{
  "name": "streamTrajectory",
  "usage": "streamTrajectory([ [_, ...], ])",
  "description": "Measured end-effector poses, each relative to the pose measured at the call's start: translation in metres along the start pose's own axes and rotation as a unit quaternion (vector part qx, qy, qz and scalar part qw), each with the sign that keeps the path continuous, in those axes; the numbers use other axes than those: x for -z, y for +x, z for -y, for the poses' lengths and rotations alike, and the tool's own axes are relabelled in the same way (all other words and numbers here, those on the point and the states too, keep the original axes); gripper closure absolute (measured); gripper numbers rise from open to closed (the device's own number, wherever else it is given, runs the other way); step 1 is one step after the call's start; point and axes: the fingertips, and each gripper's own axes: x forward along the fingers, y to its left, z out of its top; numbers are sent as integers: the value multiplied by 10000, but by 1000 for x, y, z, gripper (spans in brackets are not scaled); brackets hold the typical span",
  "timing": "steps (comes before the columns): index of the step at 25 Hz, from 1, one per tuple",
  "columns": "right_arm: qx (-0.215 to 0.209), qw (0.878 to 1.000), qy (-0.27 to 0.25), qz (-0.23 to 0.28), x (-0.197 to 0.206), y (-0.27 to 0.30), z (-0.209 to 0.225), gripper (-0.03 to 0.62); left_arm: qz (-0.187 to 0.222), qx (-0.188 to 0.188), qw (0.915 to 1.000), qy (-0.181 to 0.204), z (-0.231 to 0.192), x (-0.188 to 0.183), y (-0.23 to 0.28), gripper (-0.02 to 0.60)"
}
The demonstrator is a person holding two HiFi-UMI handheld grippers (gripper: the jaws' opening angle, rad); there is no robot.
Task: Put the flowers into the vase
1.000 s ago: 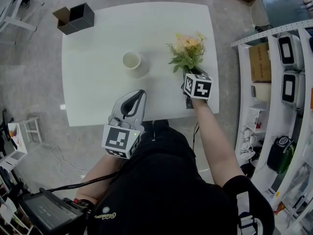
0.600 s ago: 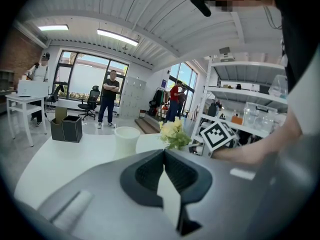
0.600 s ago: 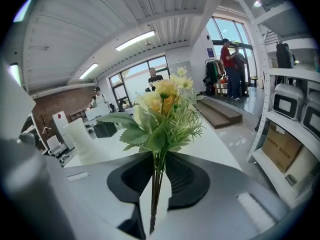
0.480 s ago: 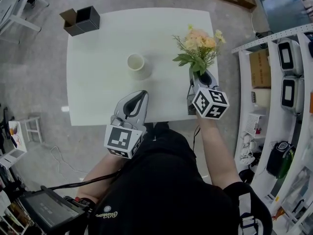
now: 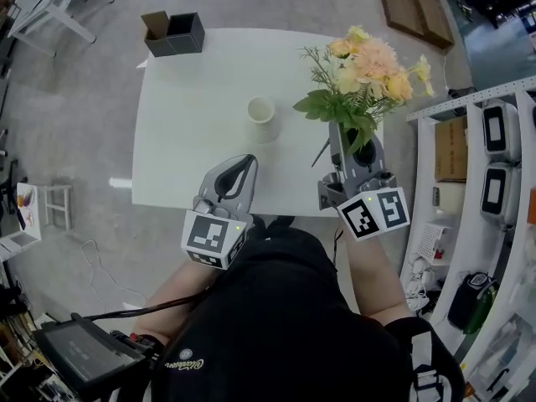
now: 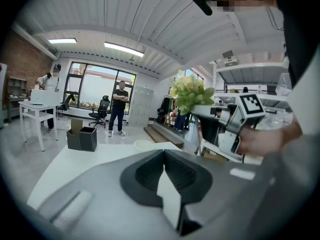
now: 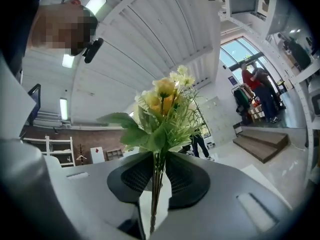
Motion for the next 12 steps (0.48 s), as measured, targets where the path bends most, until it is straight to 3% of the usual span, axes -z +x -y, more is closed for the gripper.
streamTrajectory([
  [7, -749, 9940, -335, 717, -48, 46, -58, 517, 154, -441, 9989, -63, -27, -6, -23, 574],
  [12, -1061, 9886, -580, 899, -48, 91, -96, 517, 109, -592, 9980, -168, -56, -1, -33, 574],
])
